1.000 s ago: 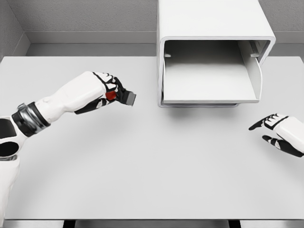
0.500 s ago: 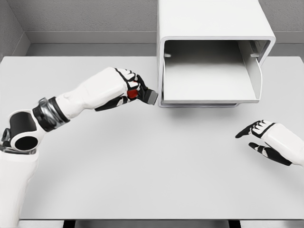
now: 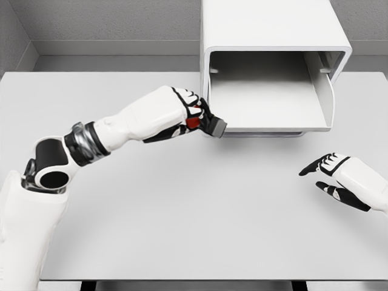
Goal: Slide open multi-storey tabletop storage cabinets and put open load switch and slide close multi-storey tabletop storage cabinets
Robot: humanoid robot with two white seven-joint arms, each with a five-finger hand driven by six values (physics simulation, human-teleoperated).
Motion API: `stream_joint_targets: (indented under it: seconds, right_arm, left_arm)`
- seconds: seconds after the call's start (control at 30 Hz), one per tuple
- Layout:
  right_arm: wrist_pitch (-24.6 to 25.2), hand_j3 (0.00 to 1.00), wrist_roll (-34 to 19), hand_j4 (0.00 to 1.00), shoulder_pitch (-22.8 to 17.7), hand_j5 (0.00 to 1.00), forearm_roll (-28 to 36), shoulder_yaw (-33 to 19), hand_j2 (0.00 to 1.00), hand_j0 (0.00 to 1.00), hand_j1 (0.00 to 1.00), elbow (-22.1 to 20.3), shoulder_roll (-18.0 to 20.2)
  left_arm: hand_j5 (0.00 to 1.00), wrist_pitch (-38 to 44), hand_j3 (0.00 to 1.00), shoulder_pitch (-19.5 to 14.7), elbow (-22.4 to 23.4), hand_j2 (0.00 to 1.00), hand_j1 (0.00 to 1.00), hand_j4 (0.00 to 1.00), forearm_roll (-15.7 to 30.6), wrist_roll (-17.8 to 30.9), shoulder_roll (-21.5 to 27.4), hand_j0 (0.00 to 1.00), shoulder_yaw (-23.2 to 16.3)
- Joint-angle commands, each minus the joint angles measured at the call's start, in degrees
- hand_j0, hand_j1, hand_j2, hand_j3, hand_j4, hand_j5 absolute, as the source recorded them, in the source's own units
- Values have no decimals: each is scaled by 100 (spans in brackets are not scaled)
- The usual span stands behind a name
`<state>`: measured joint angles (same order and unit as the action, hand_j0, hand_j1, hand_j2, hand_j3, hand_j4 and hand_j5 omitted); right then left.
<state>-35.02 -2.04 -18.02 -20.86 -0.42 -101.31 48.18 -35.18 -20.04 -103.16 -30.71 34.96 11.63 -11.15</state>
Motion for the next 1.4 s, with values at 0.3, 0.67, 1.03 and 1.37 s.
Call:
stream_joint_targets:
  seconds: [0.3, 0.67, 1.03, 1.37]
  right_arm:
    - [2, 62, 11, 62, 0, 62, 38, -2, 62, 62, 62, -3, 7]
    - [2, 62, 11, 62, -9, 62, 38, -2, 62, 62, 62, -3, 7]
    - [2, 62, 11, 62, -9, 62, 38, -2, 62, 62, 62, -3, 7]
    - [2, 62, 11, 62, -9, 62, 38, -11, 62, 62, 62, -3, 7]
  left_arm:
    - [35, 18, 35, -167, 7, 35, 35, 35, -181, 4, -530, 35, -63]
    - [35, 18, 35, -264, 7, 35, 35, 35, -1051, 4, -1163, 35, -204]
    - [35, 18, 35, -492, 200, 35, 35, 35, -1860, 4, -1163, 35, -397]
    - [35, 18, 35, -888, 183, 35, 35, 35, -2203, 4, -1163, 35, -617]
